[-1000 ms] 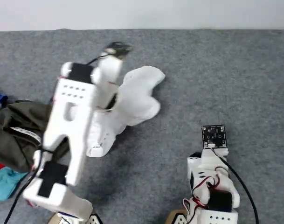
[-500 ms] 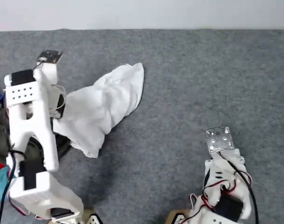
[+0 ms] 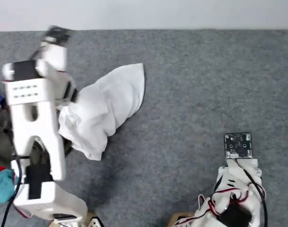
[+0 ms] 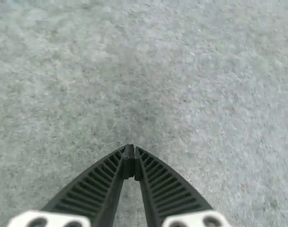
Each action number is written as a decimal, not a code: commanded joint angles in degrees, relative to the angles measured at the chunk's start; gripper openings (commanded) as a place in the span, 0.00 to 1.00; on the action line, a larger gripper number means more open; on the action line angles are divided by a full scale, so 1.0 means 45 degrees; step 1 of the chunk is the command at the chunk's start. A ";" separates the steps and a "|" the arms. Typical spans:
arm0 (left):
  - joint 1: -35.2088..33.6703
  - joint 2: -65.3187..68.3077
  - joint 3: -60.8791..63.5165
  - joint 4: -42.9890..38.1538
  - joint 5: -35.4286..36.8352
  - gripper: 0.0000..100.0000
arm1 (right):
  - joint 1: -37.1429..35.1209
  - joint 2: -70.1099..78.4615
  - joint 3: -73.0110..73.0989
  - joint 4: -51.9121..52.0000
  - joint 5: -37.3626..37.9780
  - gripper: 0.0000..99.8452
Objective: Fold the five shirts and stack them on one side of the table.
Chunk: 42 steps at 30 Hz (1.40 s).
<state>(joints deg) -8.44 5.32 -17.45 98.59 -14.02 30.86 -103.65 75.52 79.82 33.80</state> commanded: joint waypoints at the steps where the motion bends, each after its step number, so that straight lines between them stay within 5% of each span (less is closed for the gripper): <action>1: 0.2032 -0.0156 0.0107 0.0137 0.0039 0.17 | 0.0322 0.0186 -0.0645 0.0068 -0.0098 0.01; 5: 0.3263 0.1582 0.0225 -0.0059 -0.0039 0.17 | 0.0342 0.0186 -0.0625 0.0068 -0.0098 0.01; 14: 0.3282 0.4474 -0.2022 0.0039 -0.0078 0.23 | 0.0361 0.0186 -0.0606 0.0088 -0.0098 0.01; 26: 0.2012 0.4669 -0.3018 0.0410 -0.0371 0.23 | 0.0322 0.0186 -0.0586 0.0107 -0.0098 0.01; 42: 0.2364 0.4669 -0.1045 -0.0039 -0.0469 0.22 | 0.0322 0.0166 -0.0274 0.0029 -0.0098 0.01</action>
<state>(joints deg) 2.90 26.68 -22.02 98.77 -15.87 31.56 -103.65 75.52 79.91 33.80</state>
